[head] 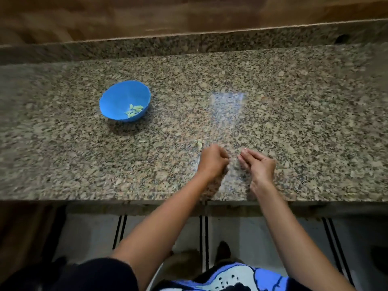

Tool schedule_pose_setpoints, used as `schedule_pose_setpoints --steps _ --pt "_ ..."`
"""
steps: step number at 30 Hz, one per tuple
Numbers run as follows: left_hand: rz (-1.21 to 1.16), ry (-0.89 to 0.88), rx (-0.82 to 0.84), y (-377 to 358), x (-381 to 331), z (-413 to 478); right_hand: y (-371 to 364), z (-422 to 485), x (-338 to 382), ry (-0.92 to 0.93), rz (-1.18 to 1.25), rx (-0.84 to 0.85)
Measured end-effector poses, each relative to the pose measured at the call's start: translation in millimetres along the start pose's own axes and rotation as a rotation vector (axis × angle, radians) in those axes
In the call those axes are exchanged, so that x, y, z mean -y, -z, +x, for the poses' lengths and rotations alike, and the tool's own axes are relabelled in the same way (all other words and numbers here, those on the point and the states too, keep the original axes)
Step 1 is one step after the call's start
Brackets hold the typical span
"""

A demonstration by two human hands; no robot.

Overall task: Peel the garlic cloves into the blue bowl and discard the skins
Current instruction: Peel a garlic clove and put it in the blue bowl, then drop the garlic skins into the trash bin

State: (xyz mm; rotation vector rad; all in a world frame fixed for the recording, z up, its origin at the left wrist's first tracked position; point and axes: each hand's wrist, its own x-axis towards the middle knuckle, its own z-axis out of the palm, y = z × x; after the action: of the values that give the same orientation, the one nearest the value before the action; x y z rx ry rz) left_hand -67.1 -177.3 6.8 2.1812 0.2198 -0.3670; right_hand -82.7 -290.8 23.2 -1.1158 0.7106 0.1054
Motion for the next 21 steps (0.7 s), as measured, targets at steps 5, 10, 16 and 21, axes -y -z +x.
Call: schedule_pose_setpoints --steps 5,10,16,21 --pt "-1.008 0.371 -0.038 91 59 -35 -75 -29 -22 -0.014 -0.122 0.24" --pt "-1.524 0.424 -0.555 210 200 -122 -217 -124 -122 -0.189 -0.358 0.762" --pt "-1.785 0.407 -1.163 316 377 -279 -349 -258 -299 -0.425 -0.622 1.061" --pt "-1.899 0.432 -1.449 363 482 -370 -414 -342 -409 -0.505 -0.806 1.142"
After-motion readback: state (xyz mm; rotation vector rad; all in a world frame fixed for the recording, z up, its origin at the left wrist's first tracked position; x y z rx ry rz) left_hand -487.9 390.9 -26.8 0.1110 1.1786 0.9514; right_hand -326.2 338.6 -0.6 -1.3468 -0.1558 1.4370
